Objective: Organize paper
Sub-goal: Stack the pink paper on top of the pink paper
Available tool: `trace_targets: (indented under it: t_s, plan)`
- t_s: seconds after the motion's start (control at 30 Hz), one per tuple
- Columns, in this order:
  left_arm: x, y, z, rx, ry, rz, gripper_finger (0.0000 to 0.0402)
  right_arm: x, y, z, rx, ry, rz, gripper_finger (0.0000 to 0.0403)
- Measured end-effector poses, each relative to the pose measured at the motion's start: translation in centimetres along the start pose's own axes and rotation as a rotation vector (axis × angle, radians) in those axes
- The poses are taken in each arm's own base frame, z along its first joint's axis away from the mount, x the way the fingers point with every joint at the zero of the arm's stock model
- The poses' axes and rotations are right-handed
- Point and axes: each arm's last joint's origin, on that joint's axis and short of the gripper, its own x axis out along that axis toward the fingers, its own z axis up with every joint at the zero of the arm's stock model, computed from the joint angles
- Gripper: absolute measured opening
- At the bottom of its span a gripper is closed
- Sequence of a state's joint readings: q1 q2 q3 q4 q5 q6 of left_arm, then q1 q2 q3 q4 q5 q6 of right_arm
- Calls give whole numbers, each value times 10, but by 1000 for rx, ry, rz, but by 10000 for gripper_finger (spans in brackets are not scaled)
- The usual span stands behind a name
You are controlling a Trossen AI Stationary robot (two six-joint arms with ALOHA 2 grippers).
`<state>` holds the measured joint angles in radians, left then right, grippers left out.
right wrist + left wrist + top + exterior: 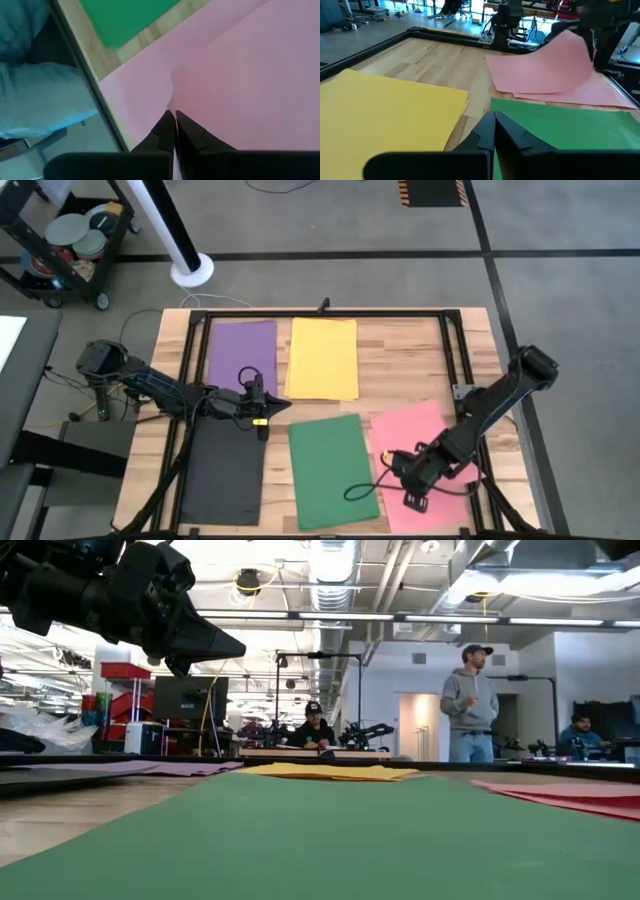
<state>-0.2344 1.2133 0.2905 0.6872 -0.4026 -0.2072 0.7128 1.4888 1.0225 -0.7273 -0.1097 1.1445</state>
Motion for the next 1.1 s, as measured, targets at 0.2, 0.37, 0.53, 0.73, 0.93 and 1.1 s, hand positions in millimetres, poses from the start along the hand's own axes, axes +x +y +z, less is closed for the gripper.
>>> trace_targets:
  t_s: [0.2,0.37,0.53,0.73,0.93,1.1]
  plan:
    - [0,0,0,-2,1,-1,0,19,9,-7,-4,18,-5,0]
    - [0,0,0,-1,4,0,0,32,17,-3,-4,5,47,0]
    - [0,0,-2,4,24,4,0,40,30,-2,30,-5,158,0]
    - [0,0,-3,4,25,5,0,40,33,-5,85,0,173,0]
    - [0,0,-3,2,25,5,0,41,28,-9,145,21,114,0]
    - [0,0,-3,1,25,5,0,41,28,-10,189,26,106,0]
